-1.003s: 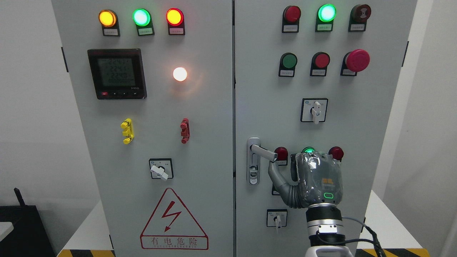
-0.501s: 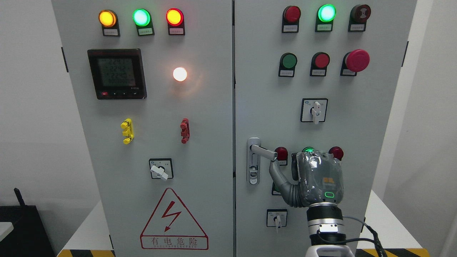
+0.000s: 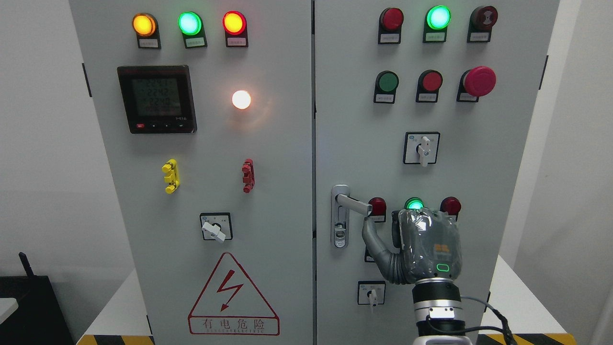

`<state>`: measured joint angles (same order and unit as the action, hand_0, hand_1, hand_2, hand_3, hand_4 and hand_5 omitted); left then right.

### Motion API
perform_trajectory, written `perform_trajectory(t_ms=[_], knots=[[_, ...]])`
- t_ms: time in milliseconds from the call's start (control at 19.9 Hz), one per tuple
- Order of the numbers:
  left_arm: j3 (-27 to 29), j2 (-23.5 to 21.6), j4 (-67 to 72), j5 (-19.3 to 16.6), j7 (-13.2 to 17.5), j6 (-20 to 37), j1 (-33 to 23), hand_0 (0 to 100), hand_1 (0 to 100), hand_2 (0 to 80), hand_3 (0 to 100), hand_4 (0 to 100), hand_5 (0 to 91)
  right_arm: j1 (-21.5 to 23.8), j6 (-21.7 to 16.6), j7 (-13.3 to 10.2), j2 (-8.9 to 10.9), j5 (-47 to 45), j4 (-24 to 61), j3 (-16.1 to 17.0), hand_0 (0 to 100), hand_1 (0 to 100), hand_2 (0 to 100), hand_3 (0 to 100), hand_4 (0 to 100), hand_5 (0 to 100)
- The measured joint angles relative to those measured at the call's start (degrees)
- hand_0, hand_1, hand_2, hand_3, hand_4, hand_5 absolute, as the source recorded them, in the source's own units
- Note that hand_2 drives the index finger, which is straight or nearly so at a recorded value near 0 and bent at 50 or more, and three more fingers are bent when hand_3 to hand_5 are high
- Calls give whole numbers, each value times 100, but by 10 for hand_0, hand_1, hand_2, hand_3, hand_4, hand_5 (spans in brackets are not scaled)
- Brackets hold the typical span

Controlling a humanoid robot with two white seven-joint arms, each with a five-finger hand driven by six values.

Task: Release door handle
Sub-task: 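Open the right hand and withdraw it downward from the handle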

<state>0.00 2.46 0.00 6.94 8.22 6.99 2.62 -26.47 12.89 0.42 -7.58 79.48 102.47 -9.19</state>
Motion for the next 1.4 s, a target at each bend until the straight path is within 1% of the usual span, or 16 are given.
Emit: perform_trajectory(t_ms=[50, 100, 150, 201, 251, 301, 351, 401, 451, 501, 552, 602, 702, 752, 903, 1404], knots=[[0, 0, 0, 0, 0, 0, 0, 120, 389, 0, 0, 0, 0, 50, -45, -20, 4, -2, 30, -1, 468, 110, 1000, 1000, 985, 935], [0, 0, 0, 0, 0, 0, 0, 120, 389, 0, 0, 0, 0, 119, -126, -95, 11, -4, 69, -1, 469, 108, 1000, 1000, 985, 934], [0, 0, 0, 0, 0, 0, 0, 120, 389, 0, 0, 0, 0, 190, -192, -179, 19, -10, 113, 0, 475, 105, 974, 1000, 945, 932], [0, 0, 0, 0, 0, 0, 0, 120, 389, 0, 0, 0, 0, 293, -335, -297, 24, -23, 172, 3, 476, 104, 969, 1000, 931, 930], [0, 0, 0, 0, 0, 0, 0, 120, 389, 0, 0, 0, 0, 402, -511, -437, 30, -47, 232, 12, 476, 106, 926, 1000, 909, 910], [0, 0, 0, 0, 0, 0, 0, 120, 389, 0, 0, 0, 0, 520, -687, -605, 34, -102, 296, 31, 471, 120, 741, 1000, 869, 859], [0, 0, 0, 0, 0, 0, 0, 120, 389, 0, 0, 0, 0, 642, -906, -742, 38, -215, 357, 56, 470, 124, 693, 999, 857, 835], [0, 0, 0, 0, 0, 0, 0, 120, 389, 0, 0, 0, 0, 769, -1108, -870, 44, -389, 428, 93, 464, 136, 558, 900, 763, 718], [0, 0, 0, 0, 0, 0, 0, 120, 389, 0, 0, 0, 0, 883, -1285, -941, 48, -568, 493, 134, 461, 144, 470, 789, 628, 555], [0, 0, 0, 0, 0, 0, 0, 120, 389, 0, 0, 0, 0, 986, -1430, -985, 56, -754, 546, 178, 461, 145, 392, 650, 518, 411], [0, 0, 0, 0, 0, 0, 0, 120, 389, 0, 0, 0, 0, 1089, -1533, -1001, 66, -910, 608, 234, 463, 140, 317, 508, 378, 271], [0, 0, 0, 0, 0, 0, 0, 120, 389, 0, 0, 0, 0, 1199, -1625, -1008, 82, -1057, 669, 298, 485, 98, 185, 345, 236, 131], [0, 0, 0, 0, 0, 0, 1, 120, 389, 0, 0, 0, 0, 1353, -1815, -1020, 123, -1309, 767, 397, 499, 70, 98, 231, 126, 23], [0, 0, 0, 0, 0, 0, 0, 120, 389, 0, 0, 0, 0, 1420, -1905, -1021, 147, -1419, 815, 444, 498, 65, 32, 124, 27, 0], [0, 0, 0, 0, 0, 0, 2, 120, 389, 0, 0, 0, 0, 1540, -2028, -1021, 221, -1629, 919, 558, 478, 76, 11, 67, 0, 0], [0, 0, 0, 0, 0, 0, 2, 120, 389, 0, 0, 0, 0, 1612, -2116, -1034, 405, -1879, 1136, 921, 435, 119, 0, 64, 0, 0]])
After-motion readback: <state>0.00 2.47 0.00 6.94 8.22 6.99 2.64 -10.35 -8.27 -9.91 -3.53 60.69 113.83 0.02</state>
